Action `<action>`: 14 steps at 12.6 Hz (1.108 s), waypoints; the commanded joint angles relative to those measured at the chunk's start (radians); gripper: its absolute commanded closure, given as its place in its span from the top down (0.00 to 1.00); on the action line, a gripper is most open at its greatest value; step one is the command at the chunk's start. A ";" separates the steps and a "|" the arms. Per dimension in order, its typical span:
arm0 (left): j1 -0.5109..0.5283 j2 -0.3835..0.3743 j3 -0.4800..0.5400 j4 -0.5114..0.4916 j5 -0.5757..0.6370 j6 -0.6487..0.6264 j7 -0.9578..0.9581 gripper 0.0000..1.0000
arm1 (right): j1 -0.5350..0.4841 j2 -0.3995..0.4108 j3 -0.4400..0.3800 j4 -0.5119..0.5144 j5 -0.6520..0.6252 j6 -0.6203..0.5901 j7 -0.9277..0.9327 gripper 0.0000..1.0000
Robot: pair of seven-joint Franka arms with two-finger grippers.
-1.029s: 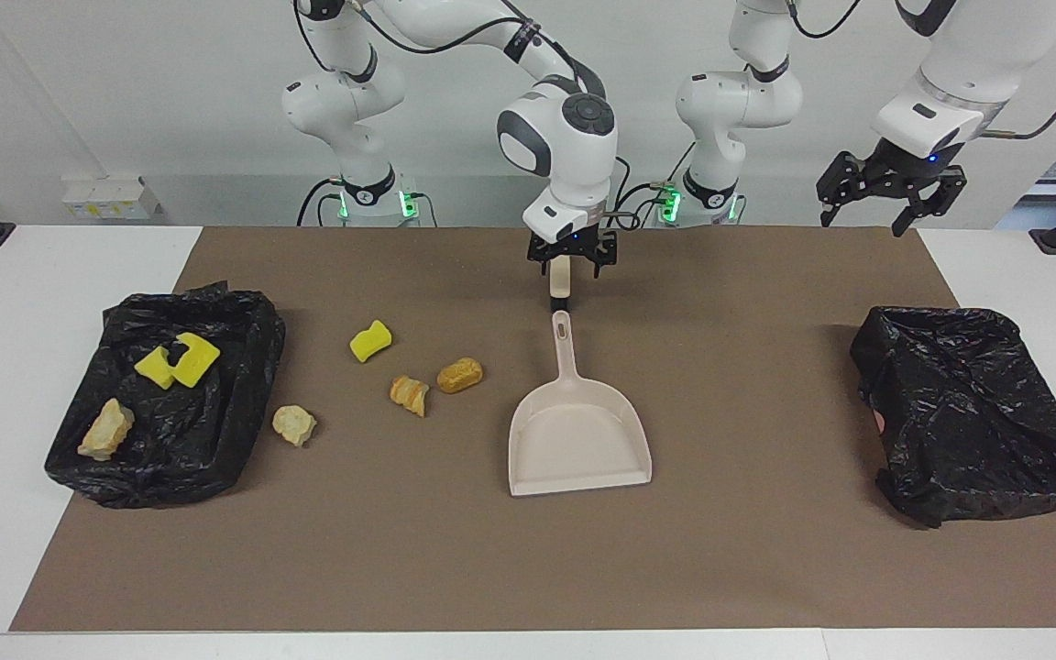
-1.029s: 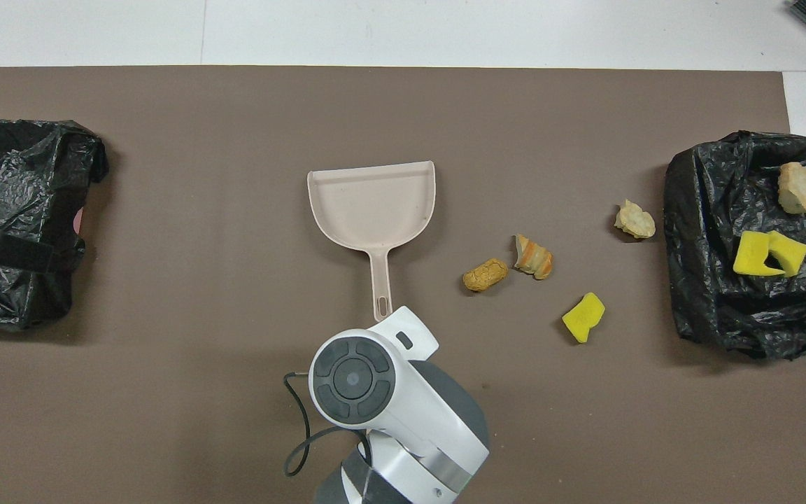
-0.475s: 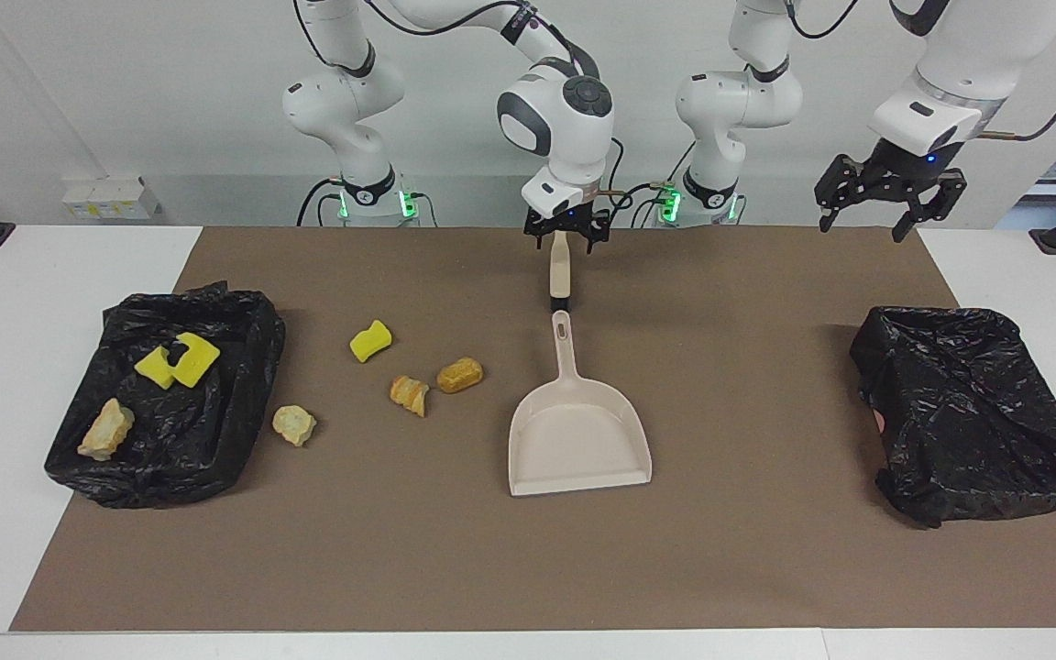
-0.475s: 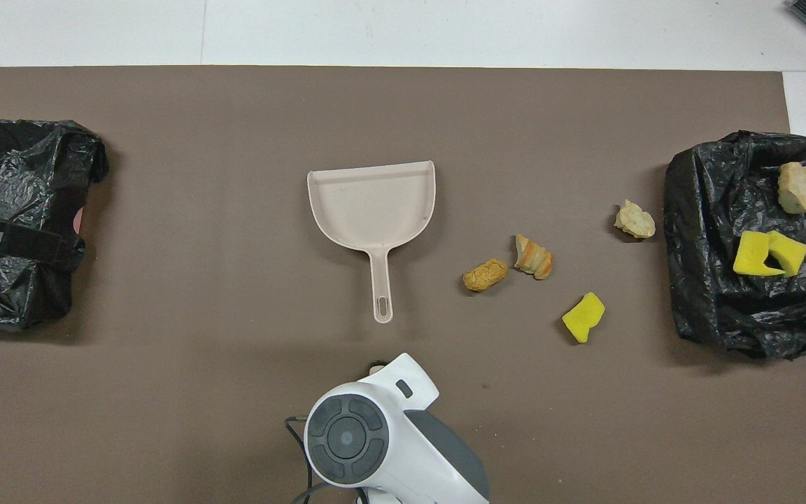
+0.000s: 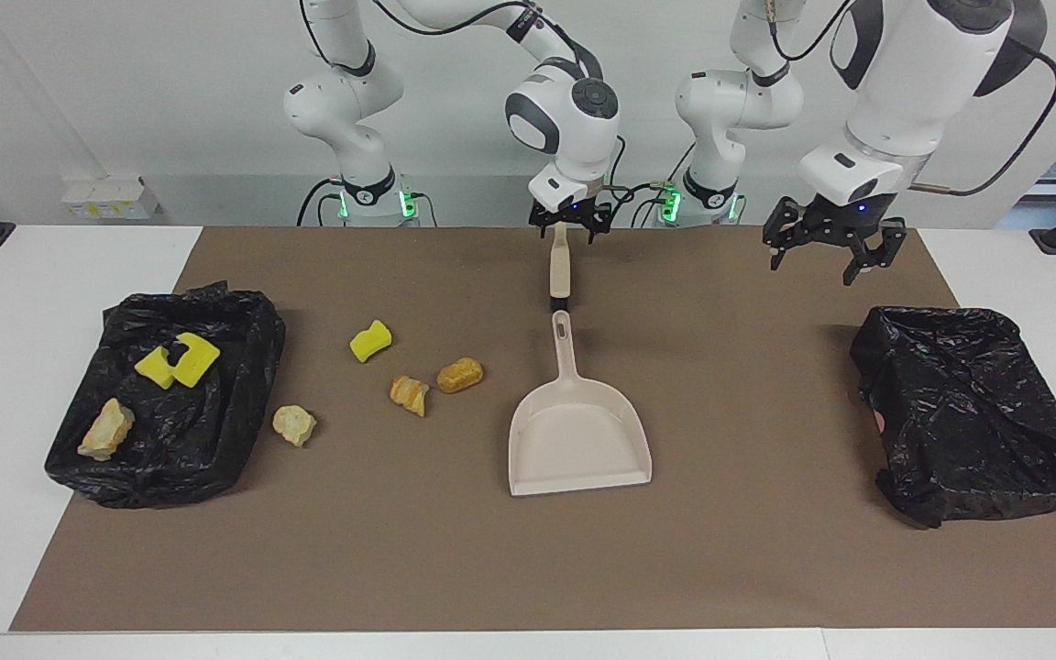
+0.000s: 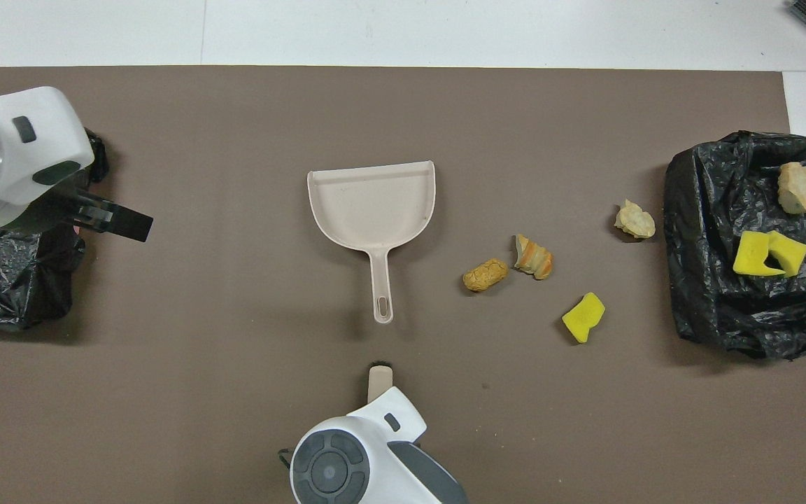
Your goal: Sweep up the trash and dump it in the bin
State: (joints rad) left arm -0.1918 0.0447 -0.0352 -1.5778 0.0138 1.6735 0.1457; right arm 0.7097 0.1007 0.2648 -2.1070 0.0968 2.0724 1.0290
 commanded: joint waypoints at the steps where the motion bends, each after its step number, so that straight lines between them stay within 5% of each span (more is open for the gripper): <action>1: -0.073 0.039 0.011 0.001 0.020 0.074 -0.081 1.00 | 0.048 -0.045 -0.001 -0.122 0.050 0.096 0.029 1.00; 4: -0.147 0.096 0.011 -0.001 0.020 0.139 -0.231 1.00 | 0.066 -0.079 -0.001 -0.171 0.081 0.095 0.049 1.00; 8: -0.241 0.171 0.011 -0.013 0.020 0.215 -0.409 1.00 | 0.071 -0.082 -0.001 -0.169 0.081 0.089 0.057 0.55; 11: -0.320 0.230 0.011 -0.048 0.021 0.307 -0.575 1.00 | 0.070 -0.079 -0.002 -0.168 0.081 0.092 0.054 0.34; 13: -0.365 0.234 0.011 -0.102 0.020 0.359 -0.612 1.00 | 0.070 -0.079 -0.002 -0.168 0.081 0.084 0.054 0.02; 14: -0.382 0.241 0.011 -0.129 0.020 0.403 -0.647 1.00 | 0.068 -0.078 -0.002 -0.163 0.081 0.083 0.049 0.00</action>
State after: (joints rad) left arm -0.5356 0.3001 -0.0398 -1.6423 0.0151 2.0077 -0.4452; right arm 0.7791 0.0438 0.2632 -2.2527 0.1541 2.1439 1.0689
